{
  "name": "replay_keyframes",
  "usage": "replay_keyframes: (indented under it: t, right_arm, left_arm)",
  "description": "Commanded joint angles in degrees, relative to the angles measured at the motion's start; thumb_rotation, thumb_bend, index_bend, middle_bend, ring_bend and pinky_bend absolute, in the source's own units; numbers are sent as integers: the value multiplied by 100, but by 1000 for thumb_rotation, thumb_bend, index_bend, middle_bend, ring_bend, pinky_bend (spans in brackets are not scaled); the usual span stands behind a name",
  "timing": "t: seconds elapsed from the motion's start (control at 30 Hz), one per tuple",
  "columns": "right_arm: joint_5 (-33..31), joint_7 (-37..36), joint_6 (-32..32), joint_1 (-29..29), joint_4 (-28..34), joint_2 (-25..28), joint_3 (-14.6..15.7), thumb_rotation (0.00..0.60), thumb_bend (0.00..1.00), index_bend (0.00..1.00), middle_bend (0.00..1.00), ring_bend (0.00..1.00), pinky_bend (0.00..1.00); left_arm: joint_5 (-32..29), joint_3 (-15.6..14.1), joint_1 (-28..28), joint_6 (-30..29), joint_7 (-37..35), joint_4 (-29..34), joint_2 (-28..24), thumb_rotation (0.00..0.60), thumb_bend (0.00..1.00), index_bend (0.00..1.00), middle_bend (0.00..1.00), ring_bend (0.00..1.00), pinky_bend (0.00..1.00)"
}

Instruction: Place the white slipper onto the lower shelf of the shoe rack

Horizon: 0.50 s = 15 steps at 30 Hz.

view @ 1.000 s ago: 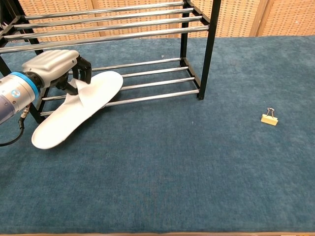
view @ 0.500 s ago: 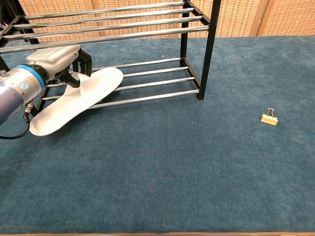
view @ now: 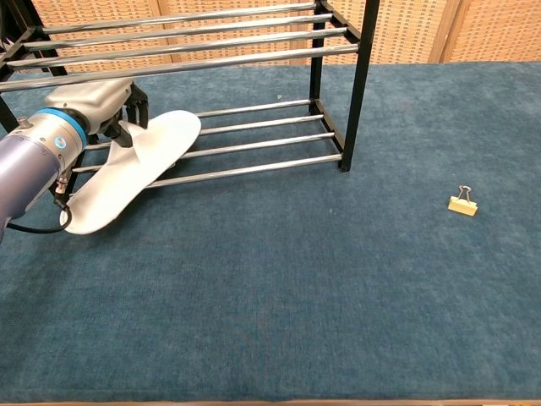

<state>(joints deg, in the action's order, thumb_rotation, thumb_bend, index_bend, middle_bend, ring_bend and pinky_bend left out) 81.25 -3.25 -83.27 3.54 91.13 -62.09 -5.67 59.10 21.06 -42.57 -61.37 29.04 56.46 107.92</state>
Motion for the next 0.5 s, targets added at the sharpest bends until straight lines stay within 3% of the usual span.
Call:
replay_keyframes:
  t: [0.03, 0.2, 0.5]
  right_arm:
    - [-1, -9, 10, 2, -6, 2, 3, 600, 0, 0, 0, 0, 0]
    - [0, -15, 25, 5, 4, 6, 9, 600, 0, 0, 0, 0, 0]
    - [-3, -41, 39, 5, 13, 19, 14, 600, 0, 0, 0, 0, 0]
  left_arm:
    - [-477, 210, -42, -206, 601, 71, 131, 600, 636, 785, 599, 513, 590]
    - [-1187, 442, -98, -477, 1495, 257, 215, 600, 622, 788, 599, 515, 598]
    - [-1607, 566, -188, -805, 1975, 503, 219, 600, 611, 795, 608, 525, 609]
